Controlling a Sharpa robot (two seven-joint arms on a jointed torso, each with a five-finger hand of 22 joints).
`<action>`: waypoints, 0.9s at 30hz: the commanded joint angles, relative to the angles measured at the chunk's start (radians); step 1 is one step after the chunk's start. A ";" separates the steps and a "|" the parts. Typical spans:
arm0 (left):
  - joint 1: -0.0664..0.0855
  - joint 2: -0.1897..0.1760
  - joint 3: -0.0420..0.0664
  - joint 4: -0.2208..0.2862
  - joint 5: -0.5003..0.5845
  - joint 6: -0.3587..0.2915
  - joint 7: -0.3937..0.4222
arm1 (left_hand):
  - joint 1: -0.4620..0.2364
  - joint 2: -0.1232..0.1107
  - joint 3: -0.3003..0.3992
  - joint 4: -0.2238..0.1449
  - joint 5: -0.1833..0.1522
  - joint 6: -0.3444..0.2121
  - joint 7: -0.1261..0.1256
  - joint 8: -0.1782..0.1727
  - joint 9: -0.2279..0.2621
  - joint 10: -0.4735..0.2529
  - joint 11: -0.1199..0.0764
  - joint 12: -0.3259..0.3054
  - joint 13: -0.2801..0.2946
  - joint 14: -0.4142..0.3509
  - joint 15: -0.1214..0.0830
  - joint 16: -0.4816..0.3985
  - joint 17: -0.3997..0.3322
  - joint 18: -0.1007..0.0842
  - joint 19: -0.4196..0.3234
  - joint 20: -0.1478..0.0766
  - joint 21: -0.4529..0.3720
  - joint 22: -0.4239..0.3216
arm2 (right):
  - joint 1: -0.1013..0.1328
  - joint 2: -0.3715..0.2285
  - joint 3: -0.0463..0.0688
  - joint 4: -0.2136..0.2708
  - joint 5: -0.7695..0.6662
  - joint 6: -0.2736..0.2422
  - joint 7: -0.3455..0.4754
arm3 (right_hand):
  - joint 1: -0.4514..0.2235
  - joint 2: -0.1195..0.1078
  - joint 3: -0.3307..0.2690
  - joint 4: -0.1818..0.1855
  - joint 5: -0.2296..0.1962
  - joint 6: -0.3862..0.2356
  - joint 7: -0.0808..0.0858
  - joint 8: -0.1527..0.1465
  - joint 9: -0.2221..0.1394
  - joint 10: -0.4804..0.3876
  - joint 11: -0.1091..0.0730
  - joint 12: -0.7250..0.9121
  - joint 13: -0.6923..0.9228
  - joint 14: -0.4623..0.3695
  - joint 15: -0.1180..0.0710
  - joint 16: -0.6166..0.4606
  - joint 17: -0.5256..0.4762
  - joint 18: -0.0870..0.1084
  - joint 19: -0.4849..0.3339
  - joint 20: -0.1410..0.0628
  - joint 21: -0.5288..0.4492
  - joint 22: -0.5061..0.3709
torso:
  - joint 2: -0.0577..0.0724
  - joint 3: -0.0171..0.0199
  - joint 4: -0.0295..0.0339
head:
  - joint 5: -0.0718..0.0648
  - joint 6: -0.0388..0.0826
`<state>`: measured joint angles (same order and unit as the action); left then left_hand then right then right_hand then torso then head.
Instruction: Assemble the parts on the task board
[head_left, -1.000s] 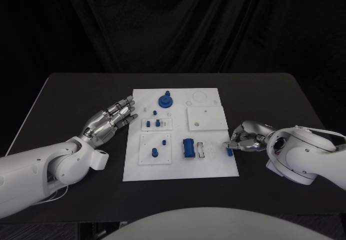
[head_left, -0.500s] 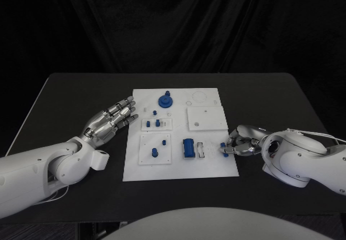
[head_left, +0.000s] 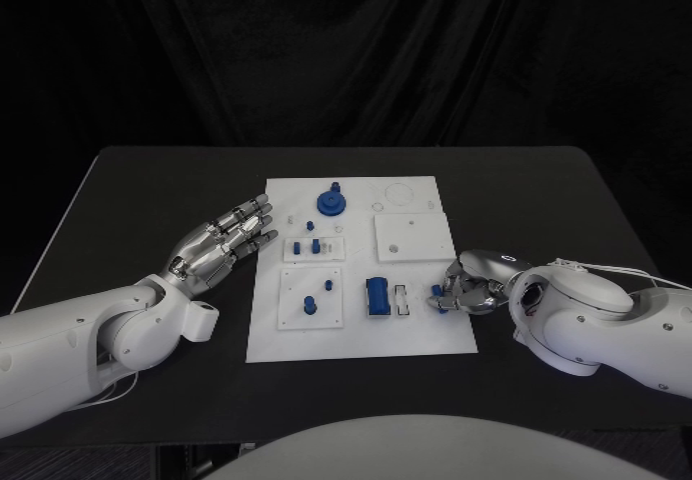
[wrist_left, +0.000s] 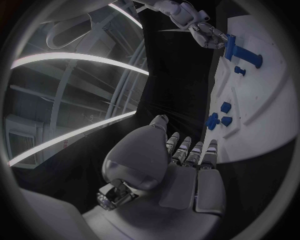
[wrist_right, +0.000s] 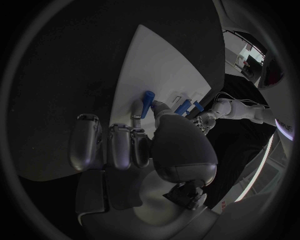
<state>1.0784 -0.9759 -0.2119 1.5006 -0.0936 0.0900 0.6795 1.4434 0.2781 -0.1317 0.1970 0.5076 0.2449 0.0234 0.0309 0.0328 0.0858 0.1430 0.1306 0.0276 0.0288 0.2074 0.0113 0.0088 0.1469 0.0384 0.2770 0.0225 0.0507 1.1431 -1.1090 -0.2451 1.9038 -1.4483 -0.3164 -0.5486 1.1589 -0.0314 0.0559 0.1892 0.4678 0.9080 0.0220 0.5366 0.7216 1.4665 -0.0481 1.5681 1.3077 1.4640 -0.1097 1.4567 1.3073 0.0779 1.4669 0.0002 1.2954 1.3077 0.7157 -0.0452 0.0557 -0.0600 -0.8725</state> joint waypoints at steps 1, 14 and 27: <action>-0.002 0.002 0.001 0.001 -0.003 0.019 0.093 | 0.008 -0.002 0.006 -0.001 0.007 0.000 0.010 0.004 0.001 0.003 0.009 0.006 0.001 -0.001 0.008 0.007 0.001 -0.006 -0.002 0.008 0.006 0.001 | -0.009 0.008 -0.005 -0.008 -0.108 0.044 -0.050 | 0.054 0.000 0.019 -0.035 0.019 0.006 -0.001 -0.015 -0.024 0.104 -0.001 0.003 0.263 0.061 0.000 -0.006 0.001 -0.015 0.031 0.000 -0.003 0.180 | 0.000 0.0000 0.0002 | -0.001 0.000; -0.004 0.003 0.001 -0.001 -0.003 0.024 0.092 | 0.005 -0.003 0.014 -0.007 0.007 0.013 0.021 0.007 0.003 0.009 0.015 0.013 0.003 0.002 0.010 0.009 0.002 -0.007 0.000 0.009 0.007 0.002 | -0.020 0.031 -0.005 -0.011 -0.261 0.185 -0.112 | 0.086 -0.042 0.142 -0.078 0.090 0.027 0.016 -0.109 -0.092 0.104 0.014 0.003 0.263 0.055 0.011 -0.027 -0.033 -0.010 0.023 0.009 -0.031 0.172 | 0.000 -0.0005 -0.0002 | 0.003 0.000; -0.008 0.003 0.001 -0.004 -0.003 0.027 0.091 | 0.004 -0.003 0.017 -0.008 0.007 0.016 0.023 0.007 0.003 0.011 0.017 0.016 0.003 0.003 0.011 0.010 0.003 -0.007 0.000 0.009 0.008 0.003 | -0.032 0.036 -0.004 -0.014 -0.218 0.098 -0.060 | 0.063 -0.065 0.247 -0.125 0.237 0.046 0.012 -0.101 -0.069 0.104 0.010 0.003 0.263 0.068 0.008 0.009 0.033 -0.020 0.039 0.006 0.018 0.187 | 0.000 0.0000 -0.0002 | 0.005 0.000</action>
<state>1.0723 -0.9744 -0.2119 1.4962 -0.0936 0.1008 0.6795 1.4434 0.2781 -0.1221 0.1874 0.5114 0.2573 0.0431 0.0347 0.0350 0.0969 0.1541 0.1425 0.0301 0.0325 0.2110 0.0151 0.0096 0.1468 0.0384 0.2769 0.0264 0.0516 1.1303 -1.0693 -0.2333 1.9051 -1.7059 -0.2464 -0.5900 1.2292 -0.0929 0.1751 0.1850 0.6951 0.9526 0.0342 0.4340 0.8462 1.4665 -0.0409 1.5681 1.3075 1.4641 -0.1025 1.4609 1.3081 0.0780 1.4633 0.0037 1.3077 1.3078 0.7157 -0.0455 0.0563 -0.0544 -0.8725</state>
